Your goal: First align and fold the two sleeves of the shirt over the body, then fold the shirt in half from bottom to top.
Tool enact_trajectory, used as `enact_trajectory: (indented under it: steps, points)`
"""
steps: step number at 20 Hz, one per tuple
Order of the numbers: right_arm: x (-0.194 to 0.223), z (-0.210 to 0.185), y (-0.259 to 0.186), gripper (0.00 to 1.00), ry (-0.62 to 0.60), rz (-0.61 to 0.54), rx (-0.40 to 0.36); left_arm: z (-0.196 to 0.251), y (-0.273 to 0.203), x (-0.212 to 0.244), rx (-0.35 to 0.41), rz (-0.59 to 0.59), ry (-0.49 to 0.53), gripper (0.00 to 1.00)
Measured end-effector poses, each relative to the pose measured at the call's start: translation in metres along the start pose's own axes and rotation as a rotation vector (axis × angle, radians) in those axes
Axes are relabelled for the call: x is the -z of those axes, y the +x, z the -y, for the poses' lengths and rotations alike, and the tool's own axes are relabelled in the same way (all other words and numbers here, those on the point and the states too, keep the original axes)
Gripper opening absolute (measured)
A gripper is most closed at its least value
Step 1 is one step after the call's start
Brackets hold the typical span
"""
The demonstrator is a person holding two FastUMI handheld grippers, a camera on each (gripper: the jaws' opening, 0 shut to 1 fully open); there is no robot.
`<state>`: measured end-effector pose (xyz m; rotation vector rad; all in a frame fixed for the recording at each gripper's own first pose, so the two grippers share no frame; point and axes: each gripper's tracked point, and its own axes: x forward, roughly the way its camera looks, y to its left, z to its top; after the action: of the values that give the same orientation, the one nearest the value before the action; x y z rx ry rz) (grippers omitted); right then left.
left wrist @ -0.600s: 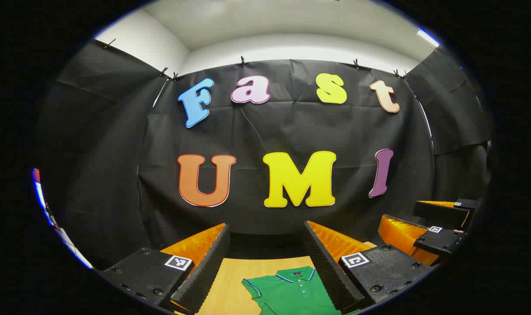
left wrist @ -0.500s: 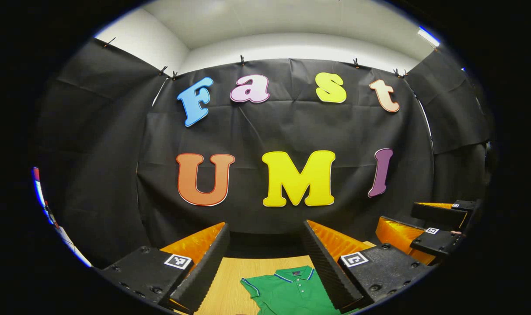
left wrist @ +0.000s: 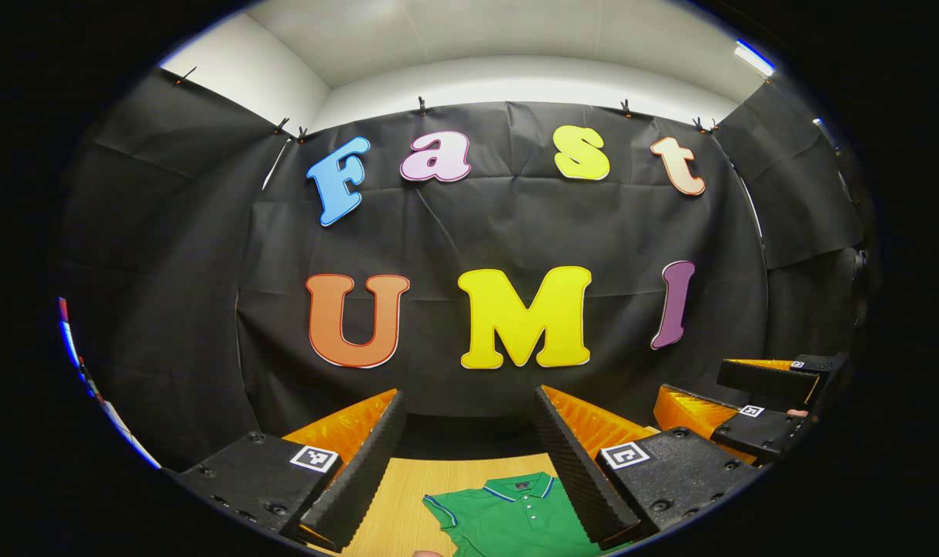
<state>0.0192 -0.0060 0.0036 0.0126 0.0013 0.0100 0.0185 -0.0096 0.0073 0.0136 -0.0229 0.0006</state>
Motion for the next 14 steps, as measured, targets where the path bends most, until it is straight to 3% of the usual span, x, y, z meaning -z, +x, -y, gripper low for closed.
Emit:
enact_trajectory:
  steps: [14]
  points:
    - [0.004, 0.037, 0.018, 0.95, 0.012, -0.006, 0.020, 0.019, 0.017, 0.006, 0.003, -0.005, -0.023, 1.00]
